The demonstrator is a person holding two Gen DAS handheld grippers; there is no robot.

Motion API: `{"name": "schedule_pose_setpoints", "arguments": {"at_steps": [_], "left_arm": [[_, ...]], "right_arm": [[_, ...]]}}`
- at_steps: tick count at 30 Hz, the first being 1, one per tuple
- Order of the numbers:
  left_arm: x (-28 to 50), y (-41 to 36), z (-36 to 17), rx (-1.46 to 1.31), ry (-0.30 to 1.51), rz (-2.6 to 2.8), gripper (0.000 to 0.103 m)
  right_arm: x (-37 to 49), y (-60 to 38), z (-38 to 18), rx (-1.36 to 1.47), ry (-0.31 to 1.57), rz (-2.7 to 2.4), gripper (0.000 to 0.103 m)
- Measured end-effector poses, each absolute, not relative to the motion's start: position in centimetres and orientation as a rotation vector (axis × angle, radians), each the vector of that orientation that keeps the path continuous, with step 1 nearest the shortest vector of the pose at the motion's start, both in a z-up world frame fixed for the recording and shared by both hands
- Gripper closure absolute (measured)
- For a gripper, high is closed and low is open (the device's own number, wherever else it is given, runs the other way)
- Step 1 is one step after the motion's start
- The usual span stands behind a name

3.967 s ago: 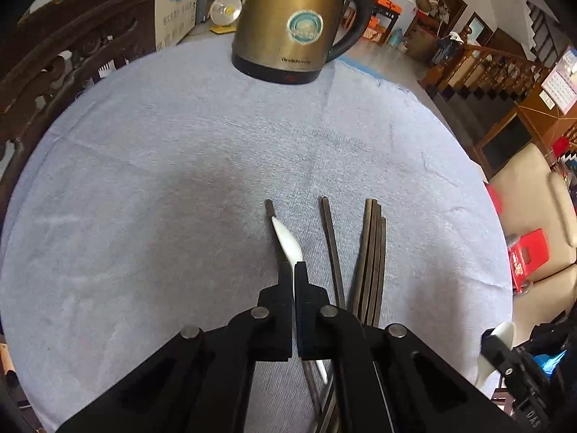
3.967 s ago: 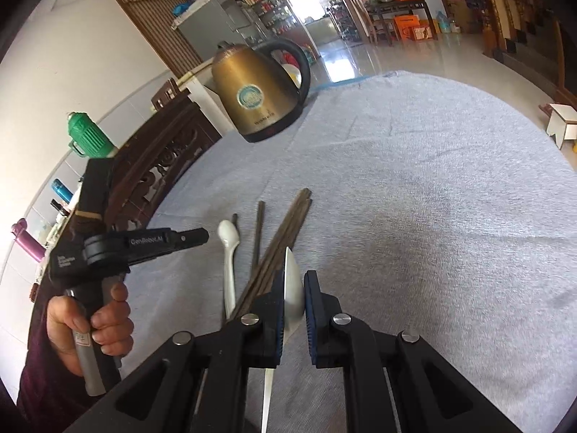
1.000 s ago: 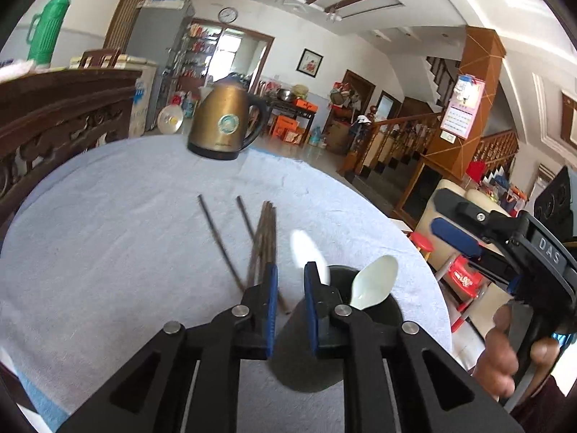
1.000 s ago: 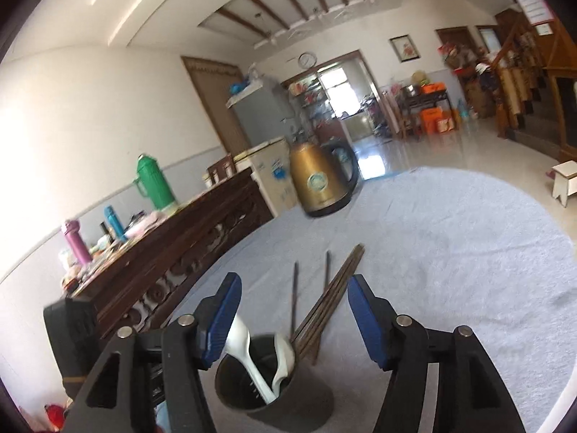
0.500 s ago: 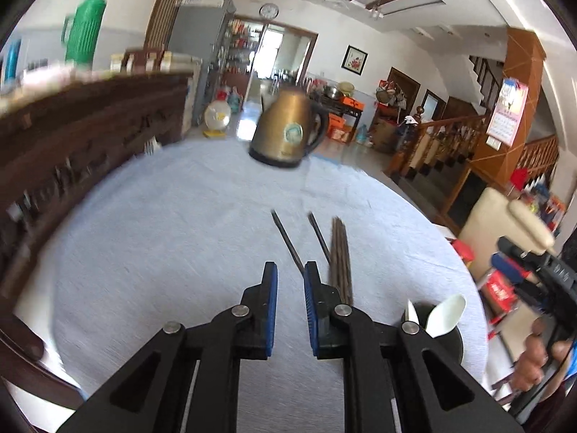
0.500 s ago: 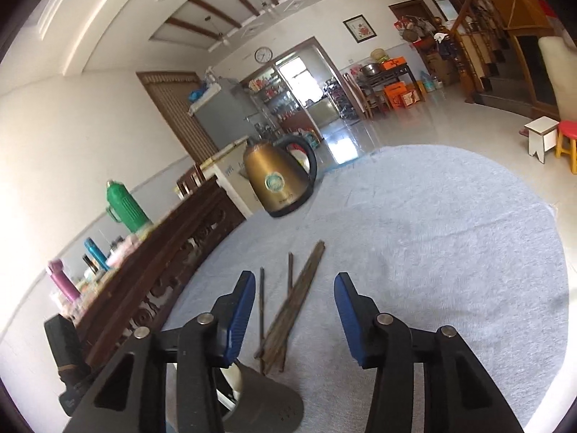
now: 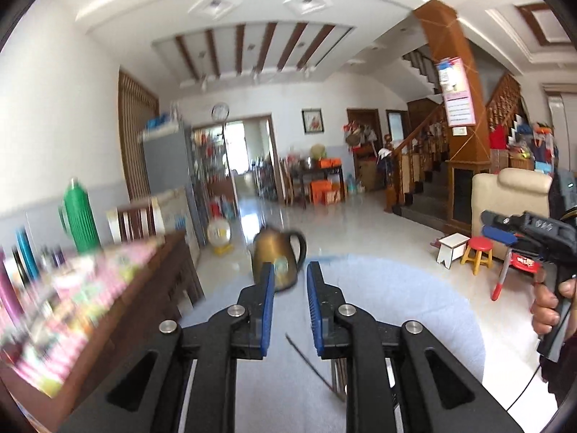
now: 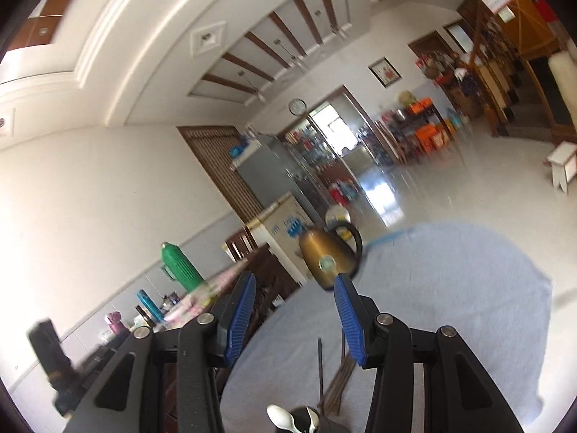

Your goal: Organize utensils

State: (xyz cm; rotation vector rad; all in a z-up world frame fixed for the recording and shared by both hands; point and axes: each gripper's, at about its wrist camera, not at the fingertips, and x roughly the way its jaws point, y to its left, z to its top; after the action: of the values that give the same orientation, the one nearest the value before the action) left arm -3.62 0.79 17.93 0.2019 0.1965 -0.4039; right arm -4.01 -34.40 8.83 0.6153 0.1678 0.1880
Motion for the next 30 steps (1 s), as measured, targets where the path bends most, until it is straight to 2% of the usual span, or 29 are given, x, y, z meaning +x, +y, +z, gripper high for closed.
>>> {"name": "schedule_pose_setpoints", "arguments": {"at_steps": [3,14,19,25,26,28,30], "left_arm": [[-6.2,-0.5,23.6,0.253,0.150,-0.379,0.068],[-17.8,-2.5,45.0,0.367,-0.087,-0.197,0.068],[-23.6,0.2,54.4,0.309,-0.232,-0.014,0.055],[-26.3,3.8,59.6,0.272,-0.296,0.149,0.045],[-26.2,4.4,59.5,0.260,-0.299,0.163,0.041],[-24.9,5.6,58.2,0.251,-0.268,0.176,0.038],[-22.5,6.1,55.8,0.254,-0.221,0.136,0.033]], "right_arm": [[-5.4,-35.0,11.6,0.601,0.133,0.216,0.054],[-12.3,-36.5,22.7,0.551,0.010,0.236,0.054],[-15.8,-37.2,31.1,0.526,-0.088,0.236,0.054],[-18.3,-38.5,40.4,0.565,-0.180,0.219,0.054],[-18.4,-38.5,41.4,0.561,-0.183,0.208,0.054],[-18.3,-38.4,42.3,0.568,-0.168,0.205,0.054],[-17.3,-37.6,41.4,0.579,-0.138,0.199,0.054]]}}
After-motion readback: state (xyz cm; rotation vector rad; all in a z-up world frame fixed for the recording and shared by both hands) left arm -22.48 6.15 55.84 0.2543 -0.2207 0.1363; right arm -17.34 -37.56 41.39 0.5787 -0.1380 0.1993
